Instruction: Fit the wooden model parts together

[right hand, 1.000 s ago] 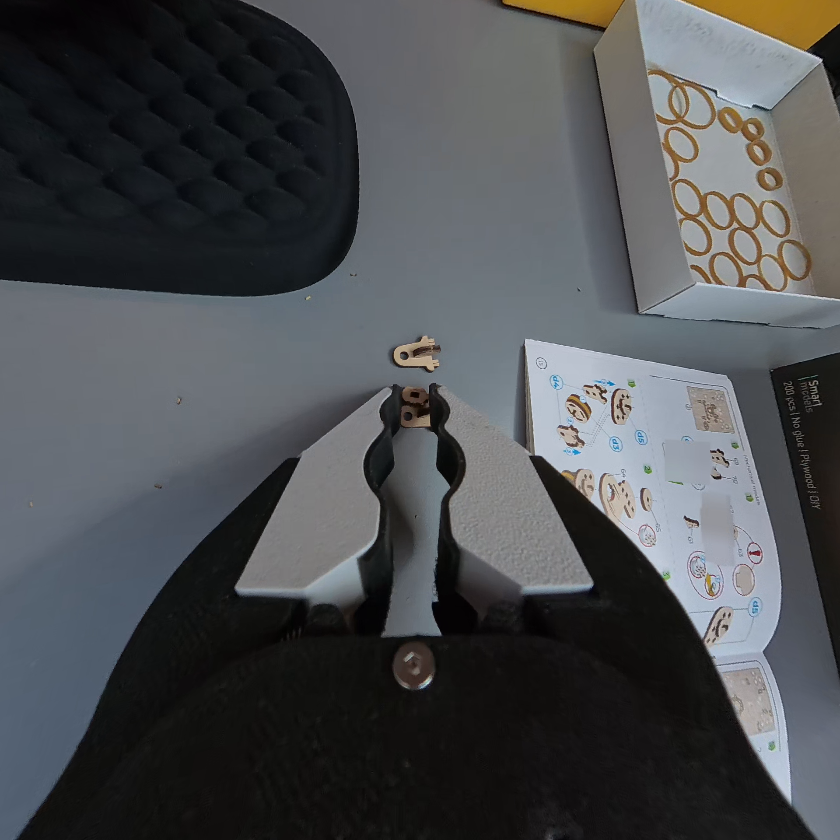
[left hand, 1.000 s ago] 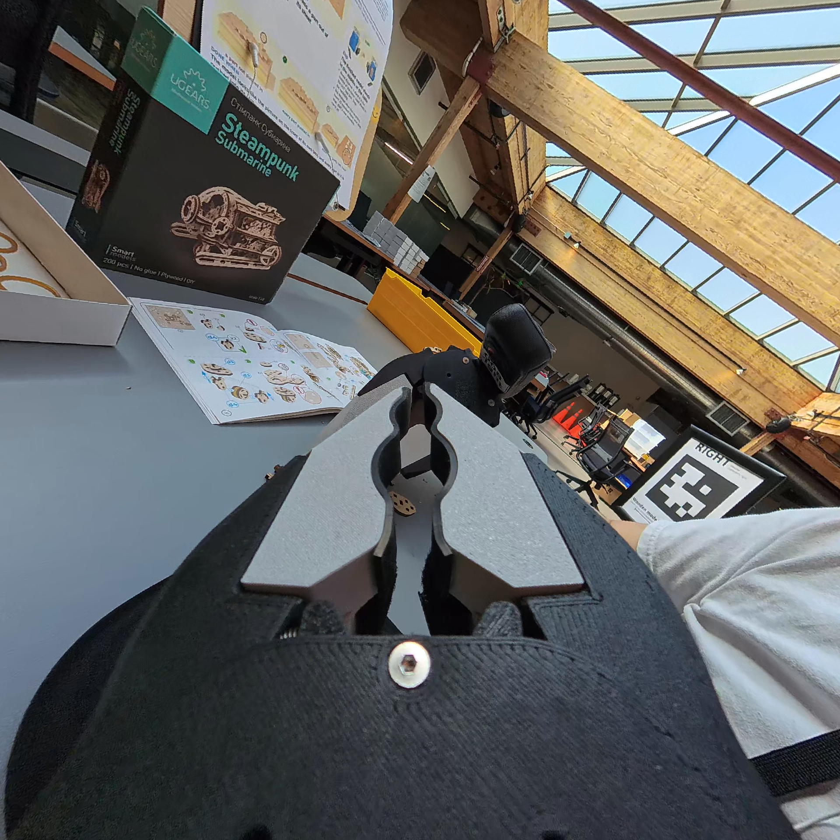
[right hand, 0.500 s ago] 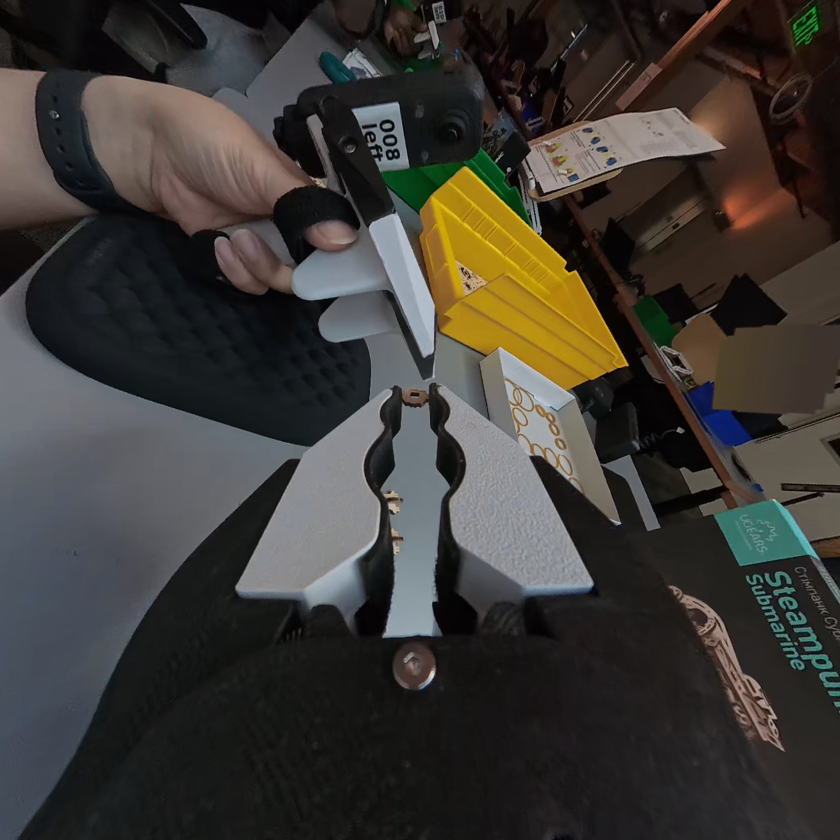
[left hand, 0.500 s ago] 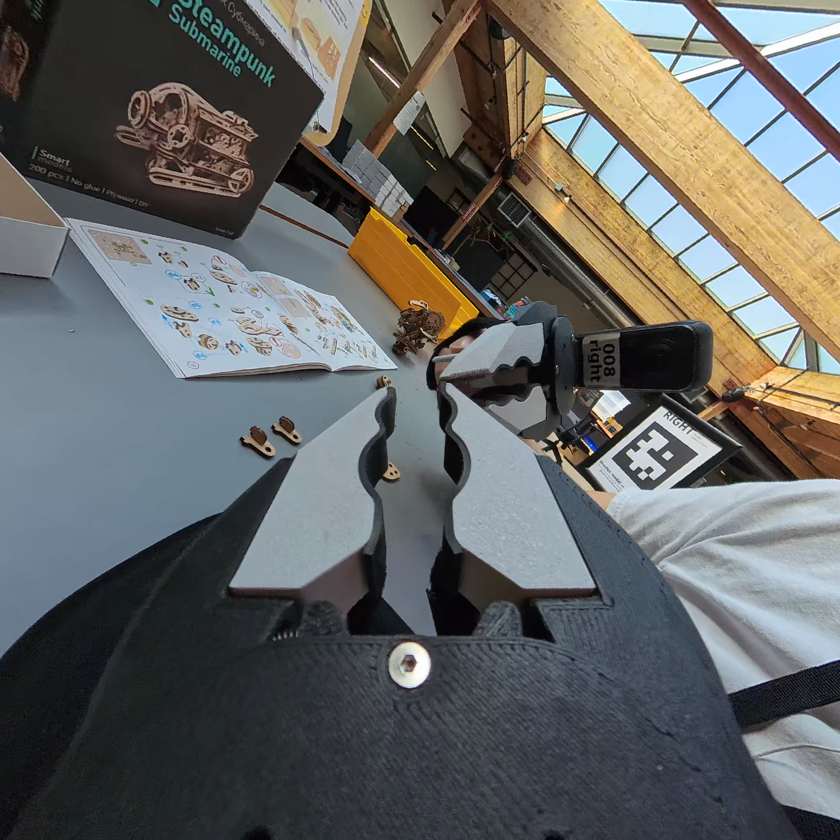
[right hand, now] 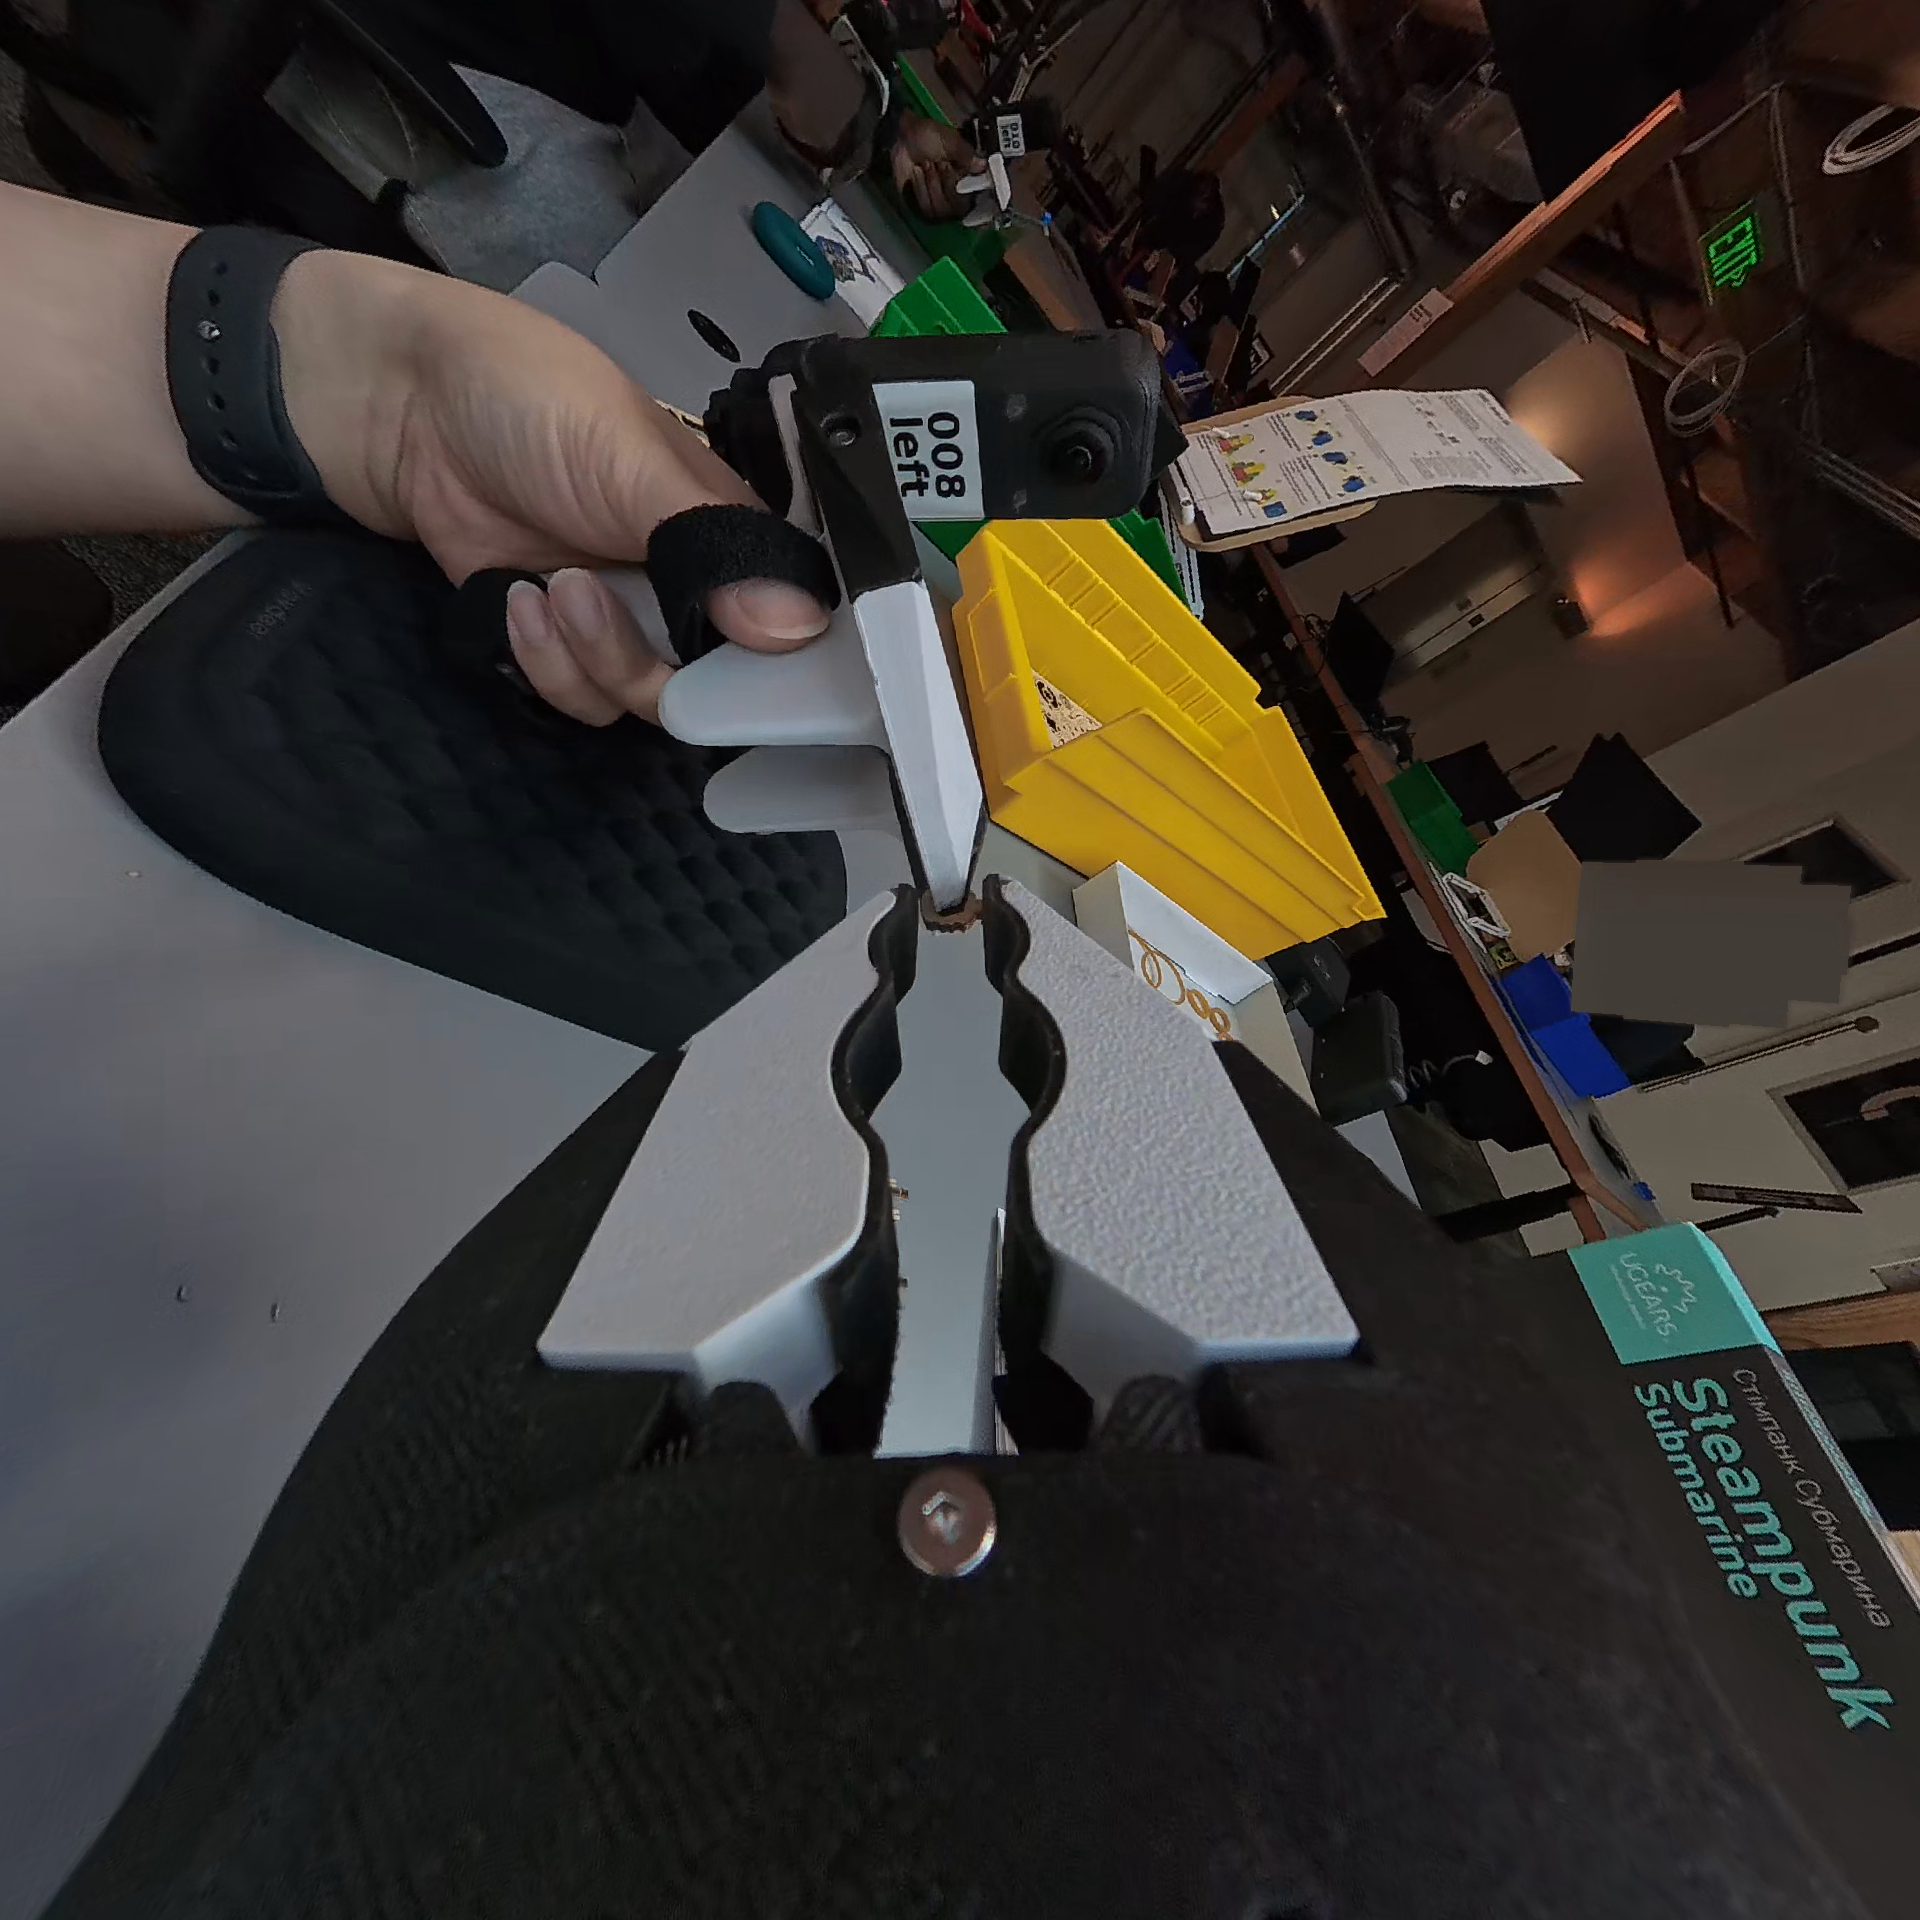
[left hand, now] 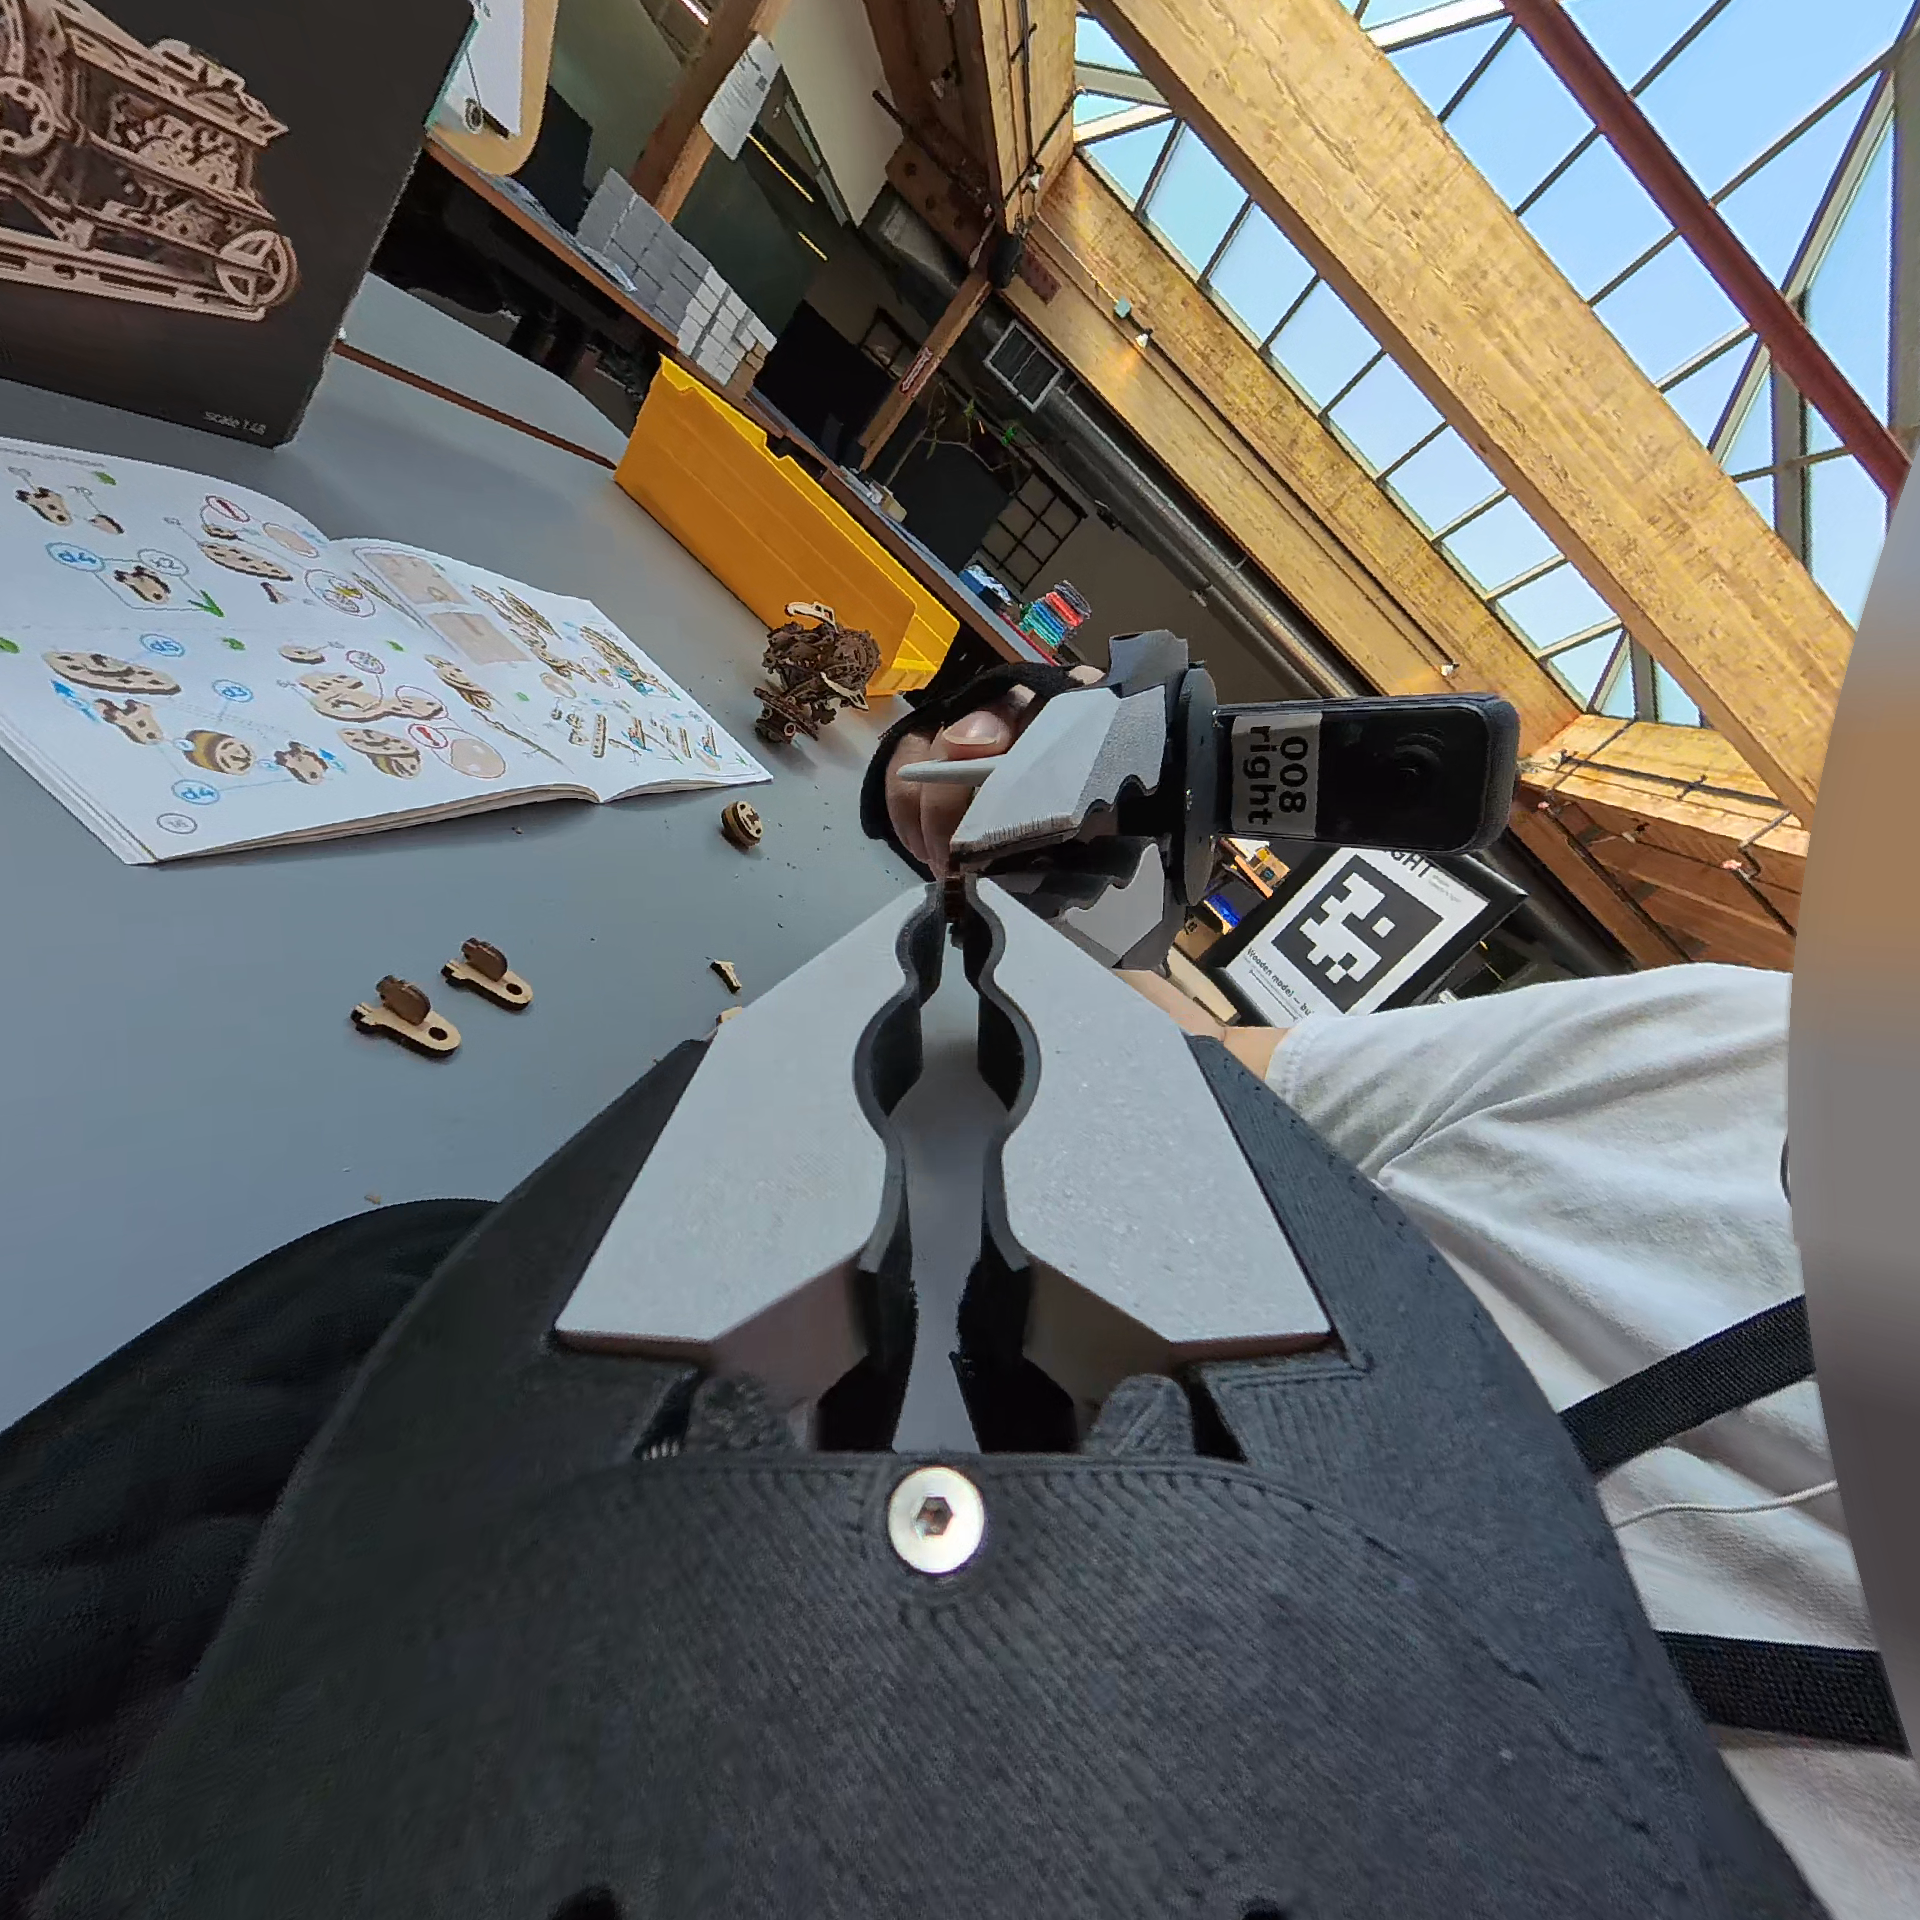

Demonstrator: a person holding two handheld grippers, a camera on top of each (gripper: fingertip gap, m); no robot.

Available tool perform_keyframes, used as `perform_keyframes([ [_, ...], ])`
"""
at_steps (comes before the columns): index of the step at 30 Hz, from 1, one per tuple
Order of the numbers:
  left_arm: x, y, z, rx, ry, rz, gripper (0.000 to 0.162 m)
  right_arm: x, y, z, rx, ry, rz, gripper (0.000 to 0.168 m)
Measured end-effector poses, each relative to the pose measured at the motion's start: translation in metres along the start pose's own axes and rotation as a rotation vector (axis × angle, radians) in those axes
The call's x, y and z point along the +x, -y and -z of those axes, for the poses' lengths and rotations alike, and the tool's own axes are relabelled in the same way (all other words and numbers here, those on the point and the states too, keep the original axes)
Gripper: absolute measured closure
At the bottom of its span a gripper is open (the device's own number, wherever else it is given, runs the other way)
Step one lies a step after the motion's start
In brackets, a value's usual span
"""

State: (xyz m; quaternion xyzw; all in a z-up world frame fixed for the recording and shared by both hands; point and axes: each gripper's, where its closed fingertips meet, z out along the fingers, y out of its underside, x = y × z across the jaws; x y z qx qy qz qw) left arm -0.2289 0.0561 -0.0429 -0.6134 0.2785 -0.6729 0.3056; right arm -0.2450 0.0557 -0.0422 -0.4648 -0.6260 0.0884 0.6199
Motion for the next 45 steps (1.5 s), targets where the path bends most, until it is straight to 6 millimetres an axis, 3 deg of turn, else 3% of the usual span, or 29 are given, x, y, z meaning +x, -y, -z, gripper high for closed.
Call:
perform_keyframes([
  [7,0.001,0.011,0.009,0.061,-0.014,0.000,0.161,0.013,0.010,0.010,0.107,0.015,-0.202,0.152],
  [13,0.004,0.008,0.006,0.048,-0.024,-0.013,0.161,0.001,0.006,0.001,0.058,0.046,-0.158,0.148],
  [23,0.002,0.008,0.006,0.043,-0.001,-0.024,0.161,-0.002,0.002,0.002,0.038,0.056,-0.153,0.147],
  [26,0.001,0.013,0.010,0.075,-0.001,-0.020,0.161,-0.009,0.001,0.002,0.027,0.101,-0.148,0.157],
  [31,0.003,0.011,0.010,0.065,-0.015,-0.013,0.161,0.004,0.005,0.004,0.050,0.018,-0.138,0.152],
  [45,0.004,0.014,0.008,0.085,0.008,-0.039,0.161,0.001,0.004,-0.001,0.026,-0.014,-0.085,0.144],
])
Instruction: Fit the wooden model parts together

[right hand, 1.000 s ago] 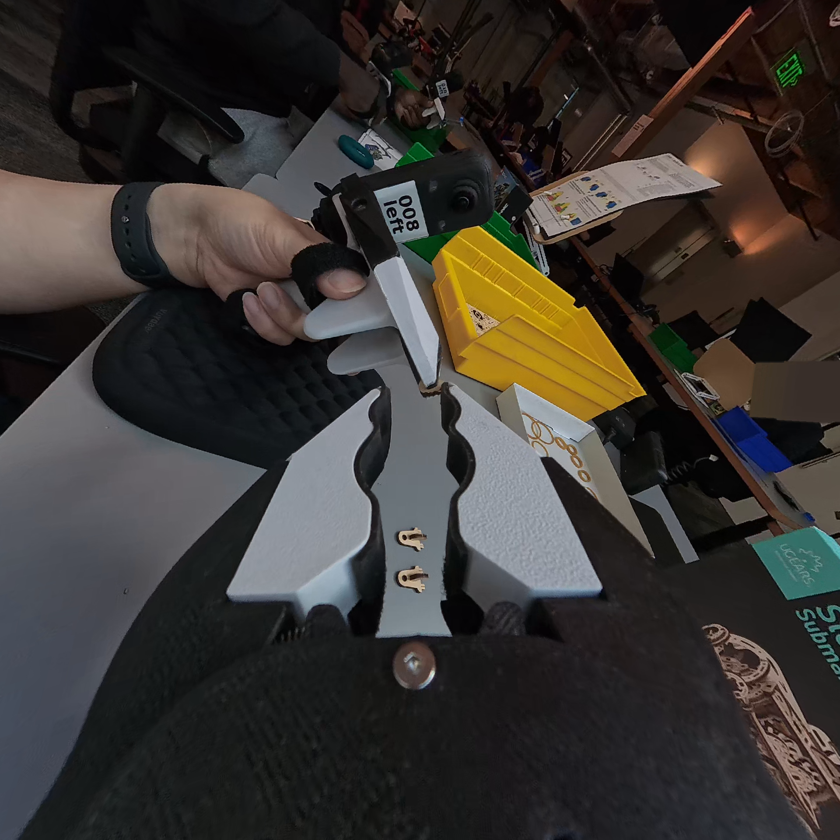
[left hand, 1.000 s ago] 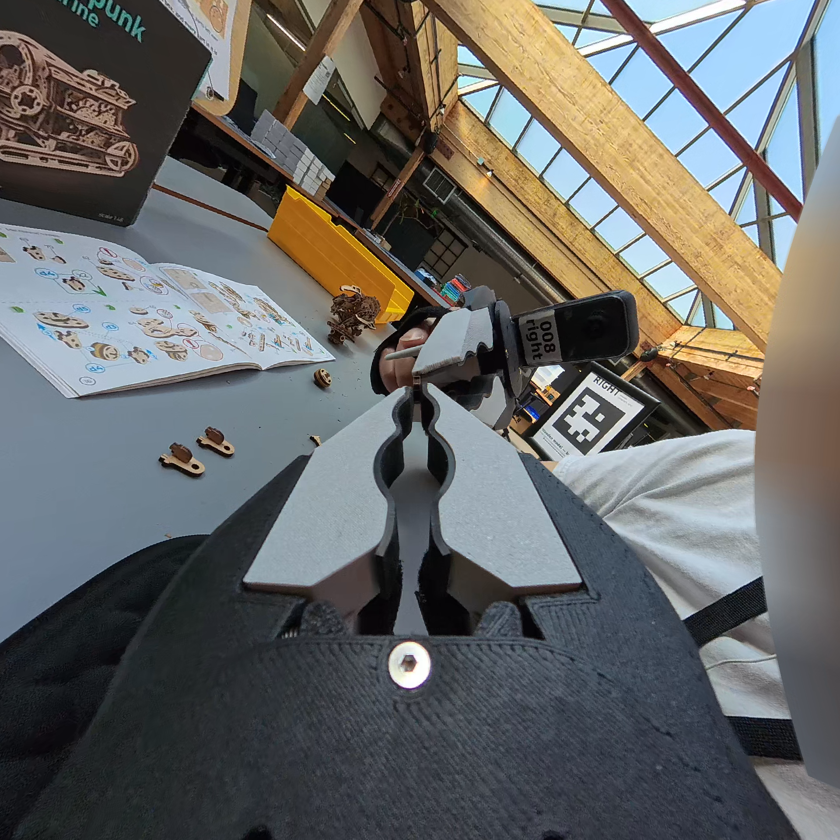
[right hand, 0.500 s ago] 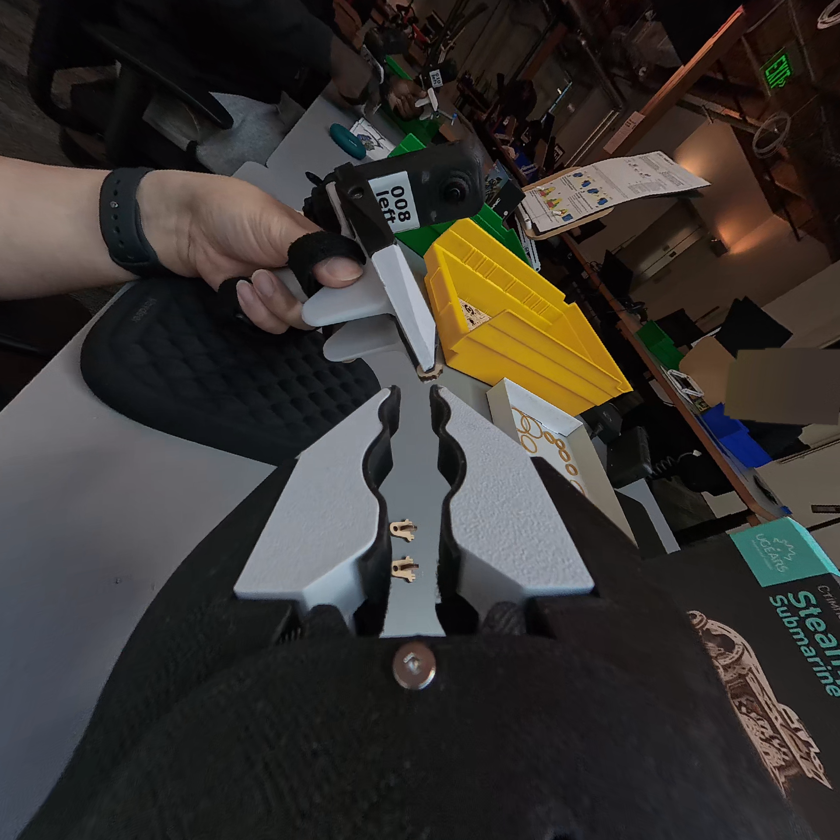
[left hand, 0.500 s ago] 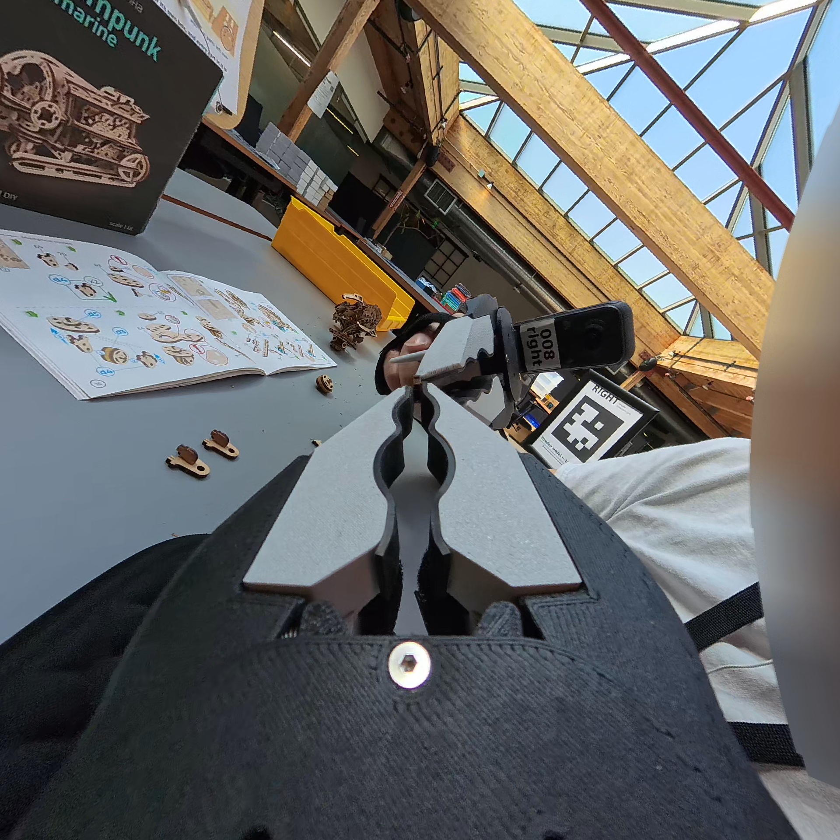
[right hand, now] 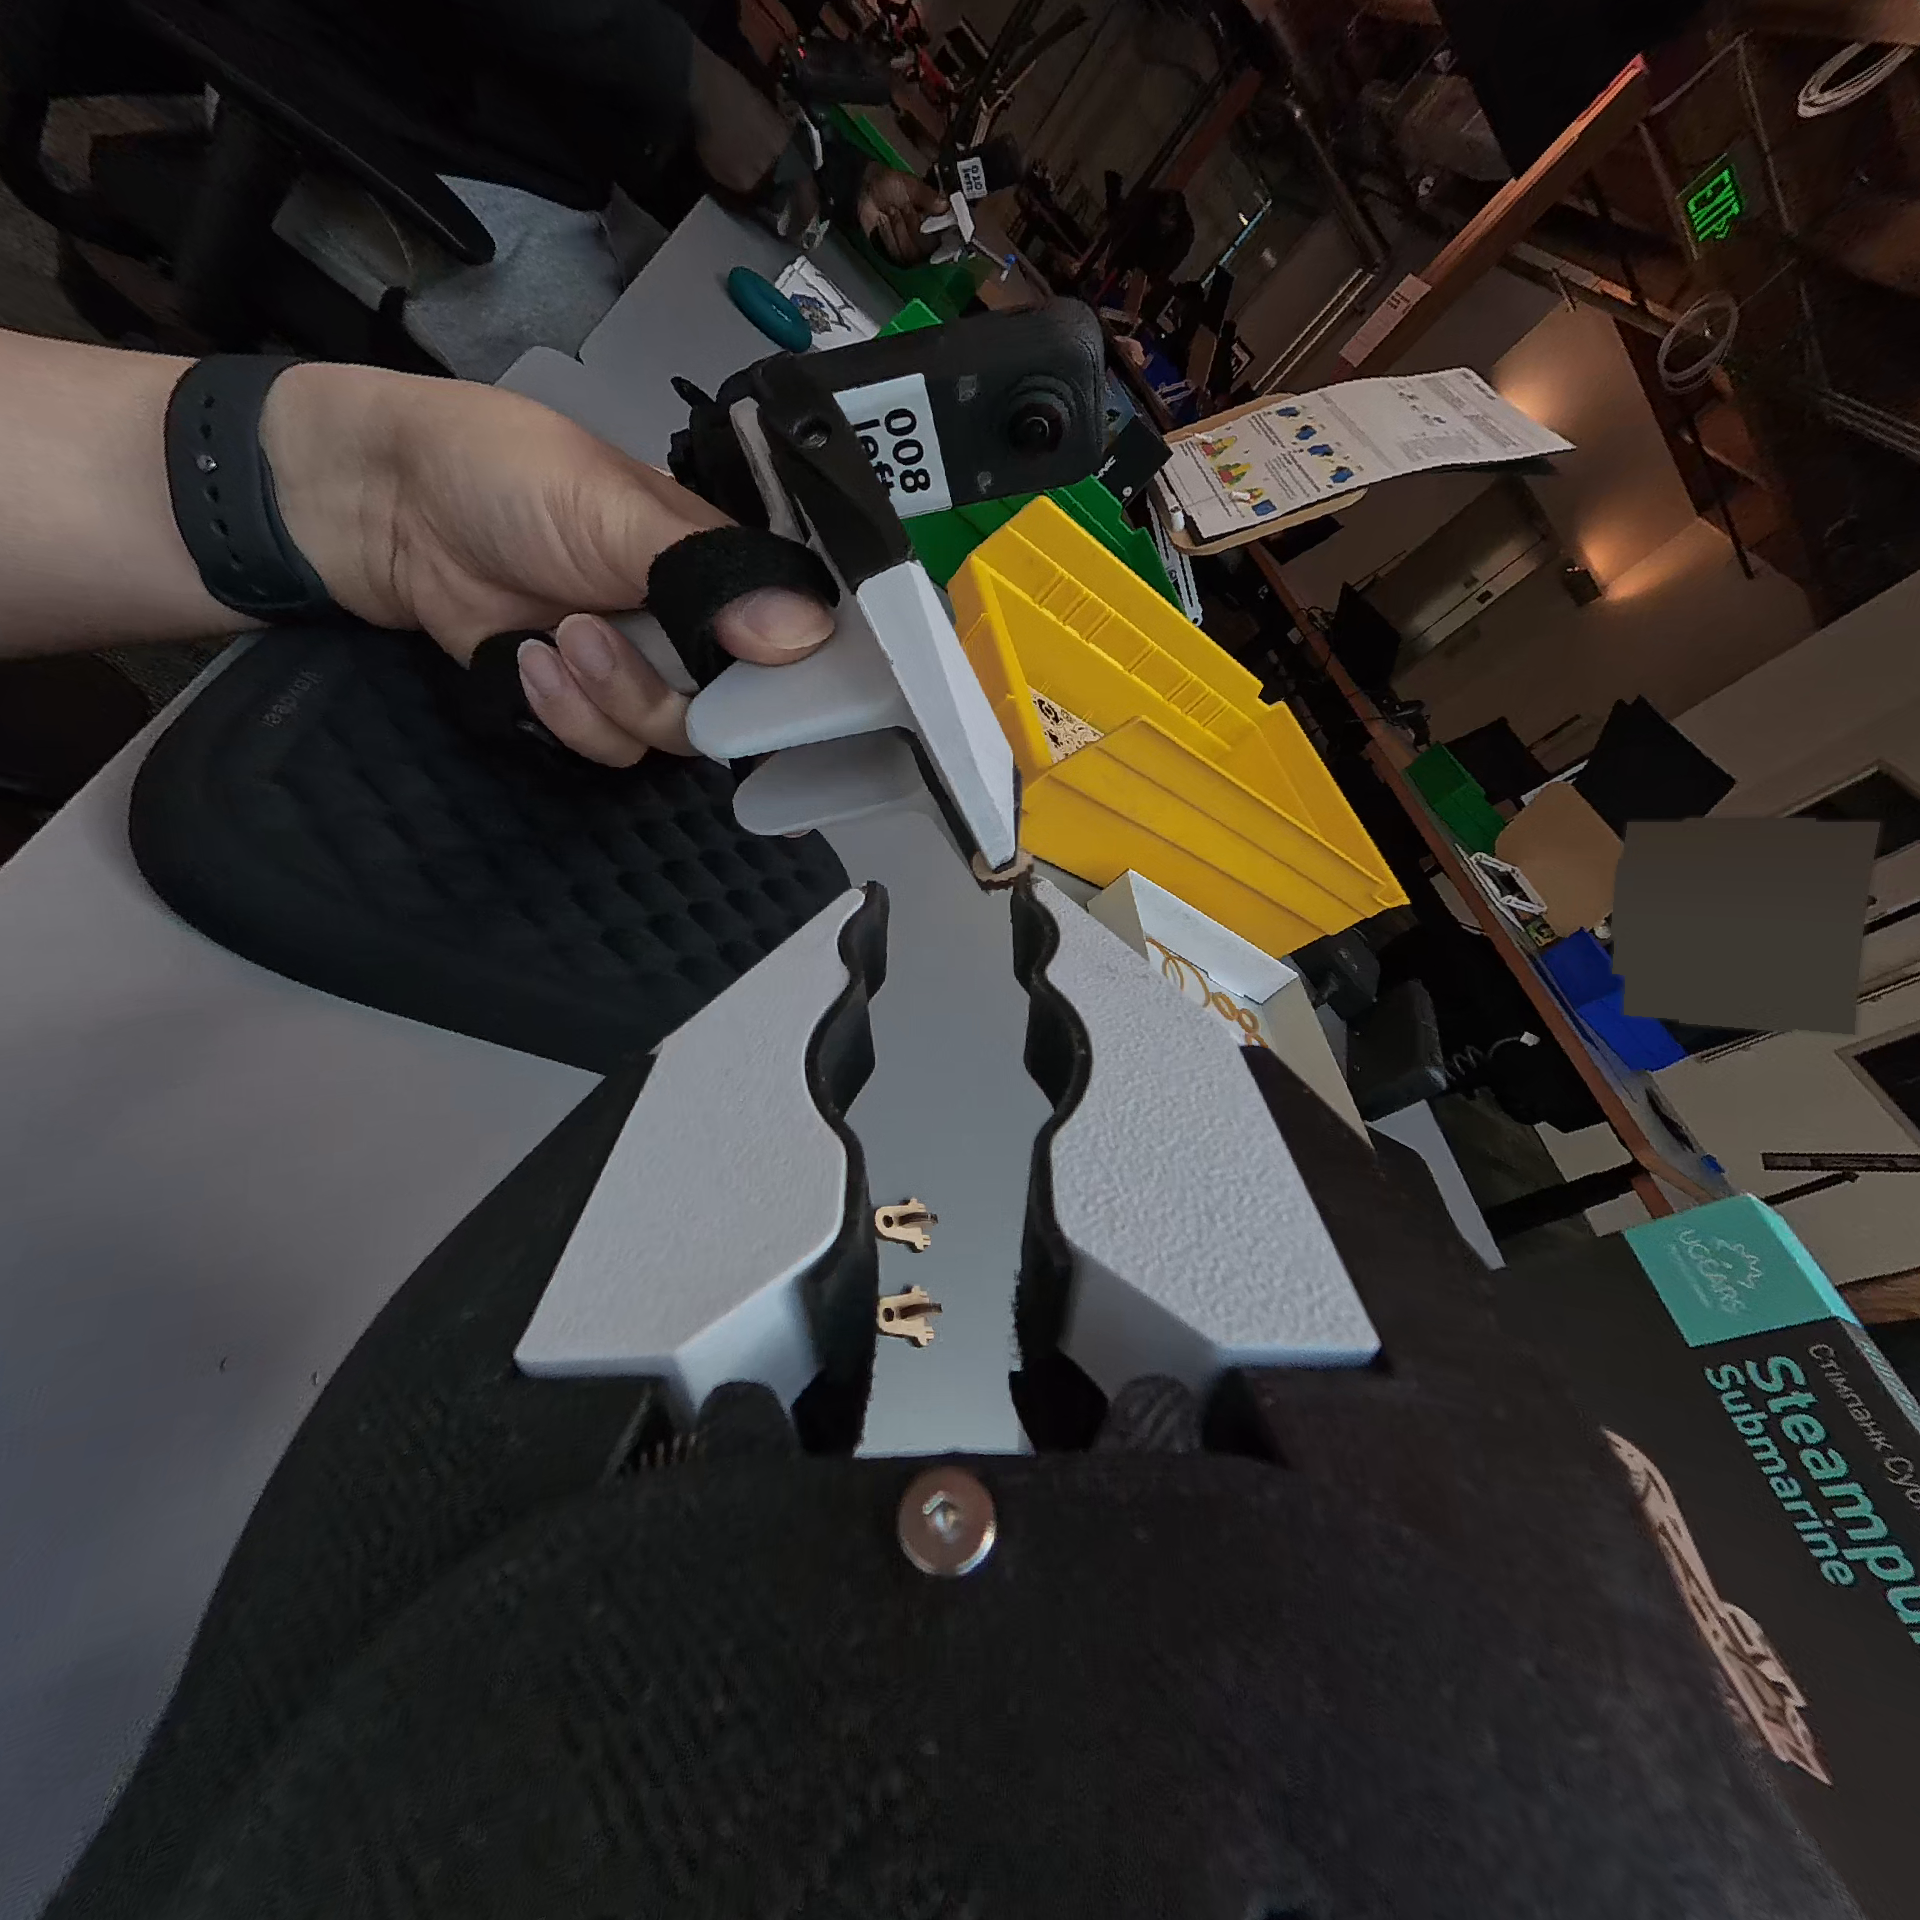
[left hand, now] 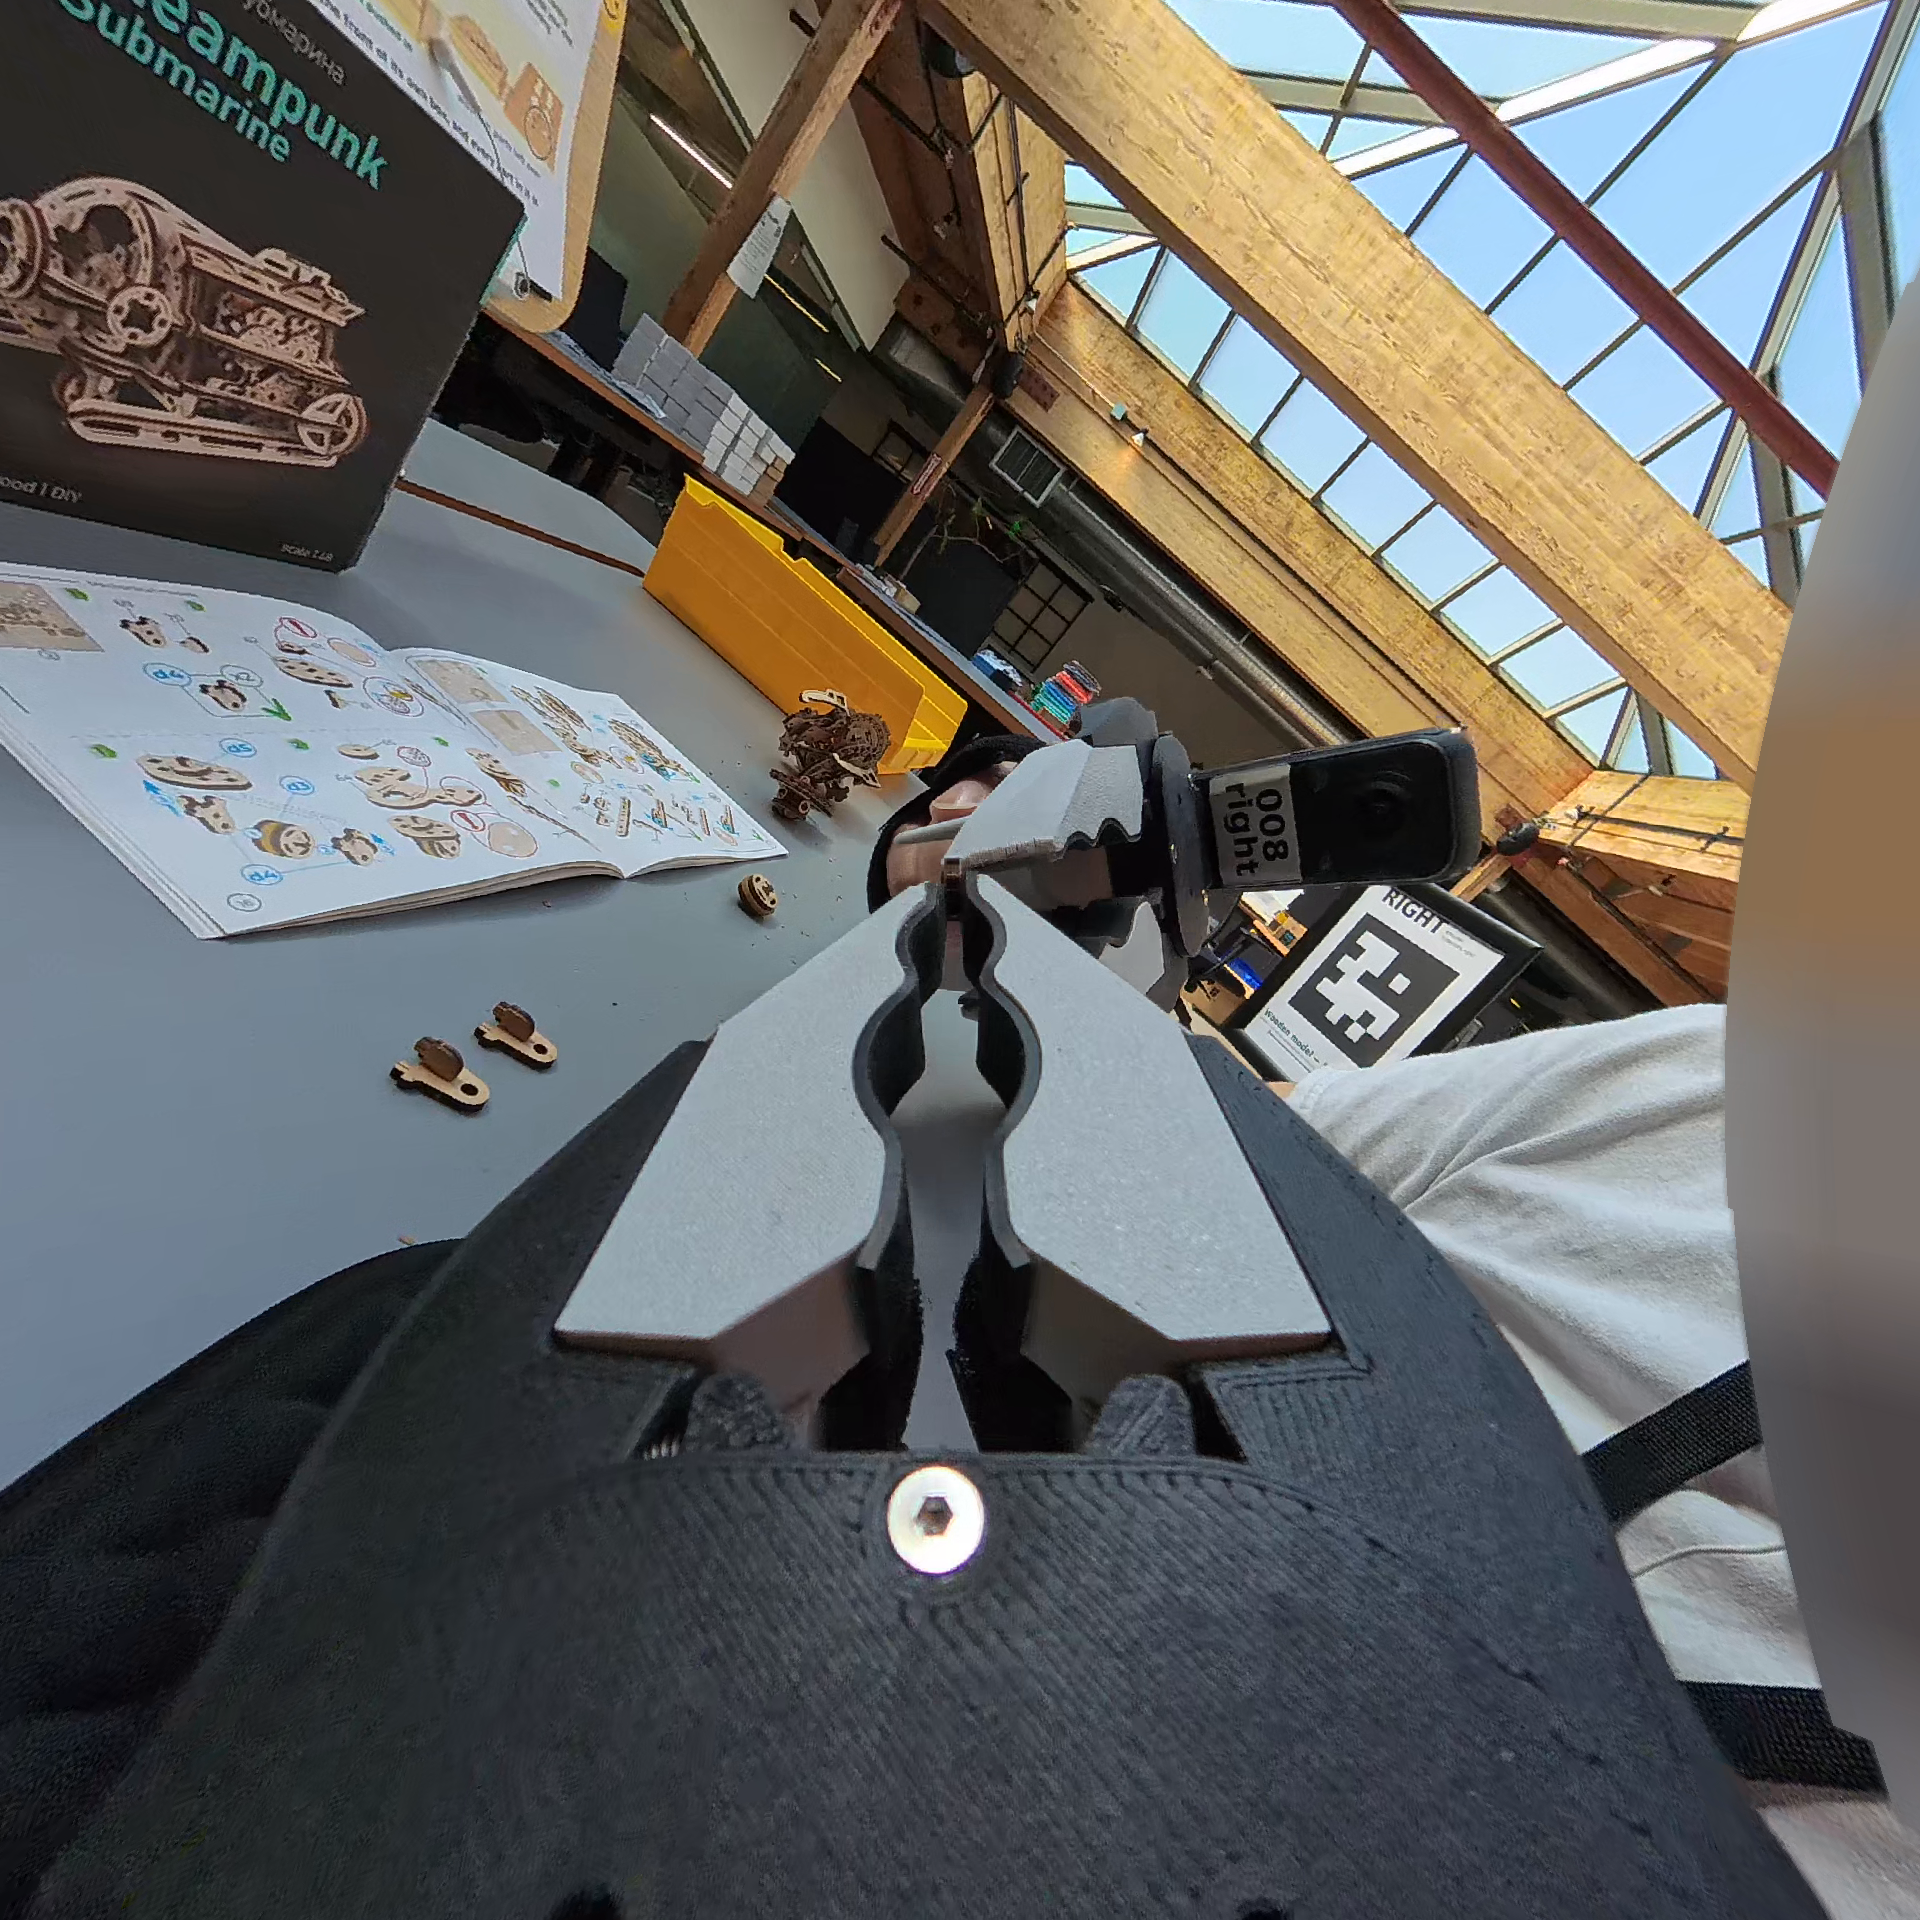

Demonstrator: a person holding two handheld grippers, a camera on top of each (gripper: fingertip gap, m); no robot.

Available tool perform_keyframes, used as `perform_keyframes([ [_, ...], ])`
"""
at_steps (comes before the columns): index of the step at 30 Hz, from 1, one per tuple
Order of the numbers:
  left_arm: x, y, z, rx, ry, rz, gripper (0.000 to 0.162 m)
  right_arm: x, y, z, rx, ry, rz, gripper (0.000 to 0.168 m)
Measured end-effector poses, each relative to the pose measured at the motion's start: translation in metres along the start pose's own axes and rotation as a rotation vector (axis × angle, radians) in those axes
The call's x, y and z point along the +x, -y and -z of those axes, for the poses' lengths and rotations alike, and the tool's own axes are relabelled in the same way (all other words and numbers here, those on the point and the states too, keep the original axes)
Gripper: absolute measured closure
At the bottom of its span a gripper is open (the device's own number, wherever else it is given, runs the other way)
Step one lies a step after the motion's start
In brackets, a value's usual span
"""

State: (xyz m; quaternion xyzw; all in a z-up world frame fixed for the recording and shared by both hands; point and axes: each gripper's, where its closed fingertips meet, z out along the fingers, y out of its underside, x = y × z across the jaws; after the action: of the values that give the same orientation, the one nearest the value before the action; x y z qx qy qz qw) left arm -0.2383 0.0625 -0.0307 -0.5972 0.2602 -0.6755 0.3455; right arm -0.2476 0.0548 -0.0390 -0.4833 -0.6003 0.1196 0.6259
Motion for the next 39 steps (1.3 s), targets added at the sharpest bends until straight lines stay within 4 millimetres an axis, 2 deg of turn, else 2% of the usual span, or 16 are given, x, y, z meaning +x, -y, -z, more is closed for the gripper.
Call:
perform_keyframes([
  [1,0.000,0.005,0.002,0.035,0.003,0.003,0.161,-0.010,0.000,0.000,-0.011,0.042,0.047,0.168],
  [3,-0.001,0.014,0.009,0.079,-0.004,0.009,0.162,-0.017,-0.002,-0.005,-0.036,0.031,0.124,0.168],
  [5,-0.003,0.012,0.011,0.069,-0.010,0.028,0.162,-0.019,-0.004,-0.009,-0.064,0.017,0.167,0.164],
  [8,0.000,0.009,0.007,0.047,-0.025,0.024,0.162,-0.013,0.000,-0.008,-0.045,0.008,0.100,0.161],
  [13,0.002,0.003,0.004,0.016,-0.031,0.005,0.161,0.009,0.004,0.001,0.000,-0.070,0.008,0.159],
  [17,0.005,0.000,0.001,-0.008,-0.035,-0.022,0.161,0.010,0.008,0.002,0.023,-0.071,-0.012,0.154],
  [22,0.005,0.000,0.001,-0.005,-0.037,-0.024,0.161,0.005,0.005,-0.001,0.005,-0.058,0.013,0.155],
  [25,0.004,0.003,0.003,0.012,-0.032,-0.024,0.162,-0.005,0.007,-0.002,0.009,-0.013,0.045,0.168],
  [28,0.006,0.001,0.002,-0.001,-0.042,-0.022,0.161,0.003,0.001,-0.002,-0.030,-0.052,0.042,0.167],
  [32,0.008,-0.002,-0.001,-0.022,-0.048,-0.042,0.161,0.014,0.008,0.006,0.043,-0.062,-0.073,0.166],
  [39,0.011,-0.005,-0.002,-0.038,-0.061,-0.055,0.161,0.008,0.010,0.007,0.049,-0.018,-0.070,0.167],
])
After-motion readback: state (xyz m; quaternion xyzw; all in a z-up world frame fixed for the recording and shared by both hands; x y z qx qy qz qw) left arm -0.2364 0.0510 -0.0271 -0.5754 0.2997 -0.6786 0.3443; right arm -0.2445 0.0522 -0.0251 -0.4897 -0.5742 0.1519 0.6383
